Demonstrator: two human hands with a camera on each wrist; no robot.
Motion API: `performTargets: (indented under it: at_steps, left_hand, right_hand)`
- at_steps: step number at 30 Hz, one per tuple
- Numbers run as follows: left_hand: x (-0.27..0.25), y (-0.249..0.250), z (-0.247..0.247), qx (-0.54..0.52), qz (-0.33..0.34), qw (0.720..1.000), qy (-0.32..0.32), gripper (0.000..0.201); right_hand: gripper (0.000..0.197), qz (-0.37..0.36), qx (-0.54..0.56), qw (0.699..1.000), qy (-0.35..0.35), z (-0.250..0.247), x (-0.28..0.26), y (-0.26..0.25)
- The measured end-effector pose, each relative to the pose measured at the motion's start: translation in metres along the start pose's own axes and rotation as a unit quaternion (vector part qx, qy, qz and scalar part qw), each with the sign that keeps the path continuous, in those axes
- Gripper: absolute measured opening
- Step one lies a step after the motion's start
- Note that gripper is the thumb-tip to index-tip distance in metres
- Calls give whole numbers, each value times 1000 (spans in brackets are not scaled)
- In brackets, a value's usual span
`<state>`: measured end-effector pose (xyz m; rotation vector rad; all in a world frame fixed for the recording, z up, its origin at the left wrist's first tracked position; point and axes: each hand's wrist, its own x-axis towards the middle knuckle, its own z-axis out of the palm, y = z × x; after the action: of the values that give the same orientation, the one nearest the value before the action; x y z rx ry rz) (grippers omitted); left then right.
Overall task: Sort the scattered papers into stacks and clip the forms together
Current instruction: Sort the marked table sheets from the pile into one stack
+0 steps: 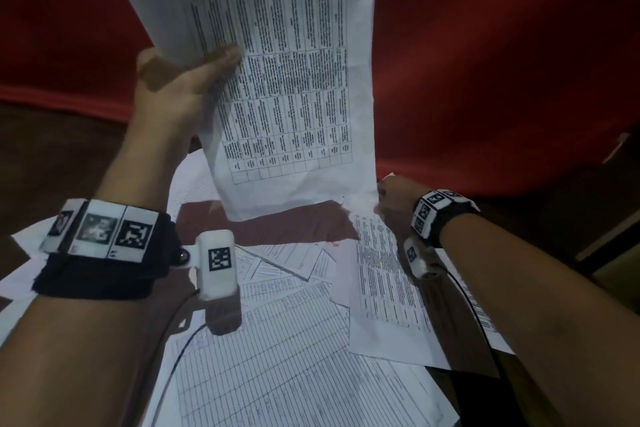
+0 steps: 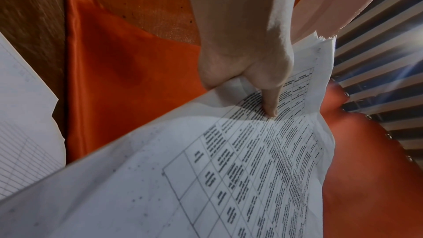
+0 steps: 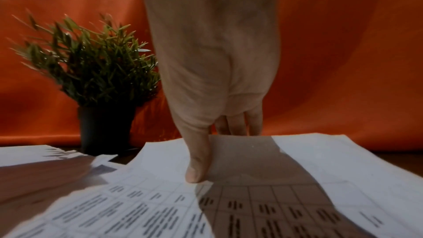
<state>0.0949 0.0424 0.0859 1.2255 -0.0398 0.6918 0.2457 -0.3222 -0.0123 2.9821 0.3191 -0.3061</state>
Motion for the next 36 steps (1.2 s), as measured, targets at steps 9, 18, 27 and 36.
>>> performTargets:
  at_steps: [9,18,27,36]
  left_hand:
    - [-2,-2,0,-7,-12,1000,-3,43]
    - [-5,-4,-3,-2,1,1000,-28,28]
    - [6,-15,-11,-9,4,1000,-21,40]
    - [3,-19,-9,4,-18,1000,5,21]
  right_hand:
    - [67,30,66,997,23,6,2,5]
    - [75,35,63,996,48,9,1,3]
    - [54,27,81,993,77,13,-15,-7]
    - [30,-1,109,992,66,4,-38,-9]
